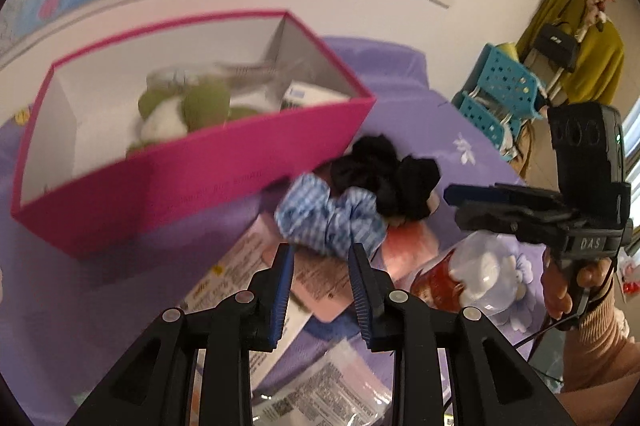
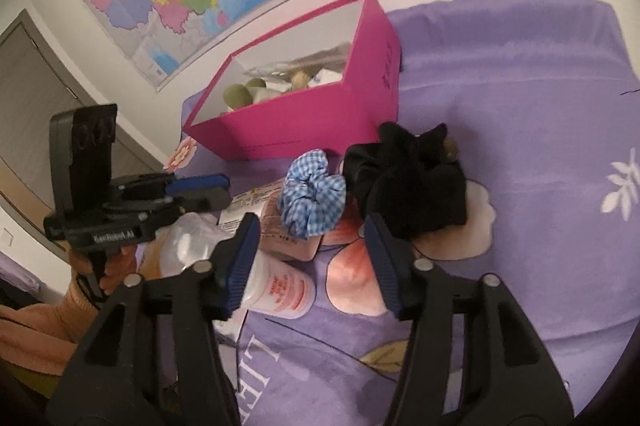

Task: Organize soft objects
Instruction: 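Move the right gripper down onto the blue gingham scrunchie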

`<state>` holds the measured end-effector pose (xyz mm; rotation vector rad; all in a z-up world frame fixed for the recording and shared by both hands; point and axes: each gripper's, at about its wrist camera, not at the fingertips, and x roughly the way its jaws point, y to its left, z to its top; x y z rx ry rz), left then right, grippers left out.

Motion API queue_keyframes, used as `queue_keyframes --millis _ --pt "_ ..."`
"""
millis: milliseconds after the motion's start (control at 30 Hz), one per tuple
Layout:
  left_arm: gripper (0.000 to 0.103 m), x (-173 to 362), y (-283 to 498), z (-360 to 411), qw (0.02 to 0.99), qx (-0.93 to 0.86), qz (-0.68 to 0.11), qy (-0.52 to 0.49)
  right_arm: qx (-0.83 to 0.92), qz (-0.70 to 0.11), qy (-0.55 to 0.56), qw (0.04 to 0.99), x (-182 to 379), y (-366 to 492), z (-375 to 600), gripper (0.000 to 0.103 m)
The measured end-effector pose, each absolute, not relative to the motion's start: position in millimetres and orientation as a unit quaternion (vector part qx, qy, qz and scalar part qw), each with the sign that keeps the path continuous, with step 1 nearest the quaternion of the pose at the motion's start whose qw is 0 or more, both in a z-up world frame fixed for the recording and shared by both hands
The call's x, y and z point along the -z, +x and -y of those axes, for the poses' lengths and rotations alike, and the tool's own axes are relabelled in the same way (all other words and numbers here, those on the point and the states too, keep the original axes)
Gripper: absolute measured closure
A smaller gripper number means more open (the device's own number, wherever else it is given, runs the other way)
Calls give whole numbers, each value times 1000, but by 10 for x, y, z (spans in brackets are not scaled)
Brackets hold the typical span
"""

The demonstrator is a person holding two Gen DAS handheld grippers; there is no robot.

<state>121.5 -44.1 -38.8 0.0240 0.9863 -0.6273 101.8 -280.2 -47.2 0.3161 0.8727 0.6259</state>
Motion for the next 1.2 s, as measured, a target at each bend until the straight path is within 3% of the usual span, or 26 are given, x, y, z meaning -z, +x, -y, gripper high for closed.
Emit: queue_keyframes --millis 500,567,600,633,1200 --pt "75 684 1582 541 806 271 -526 -28 -298 -480 131 815 819 1613 2465 56" --pt "75 740 1631 548 798 272 -537 -38 -298 -482 121 815 836 1632 2423 68" --pt "75 762 1645 549 795 273 -540 -41 -300 -486 118 812 851 1636 2408 86" --pt "75 779 1656 552 794 272 -541 -43 -299 -489 115 811 864 1644 2398 92" --pt "69 555 1666 263 805 297 -507 -77 -329 -409 114 843 244 1455 2433 99"
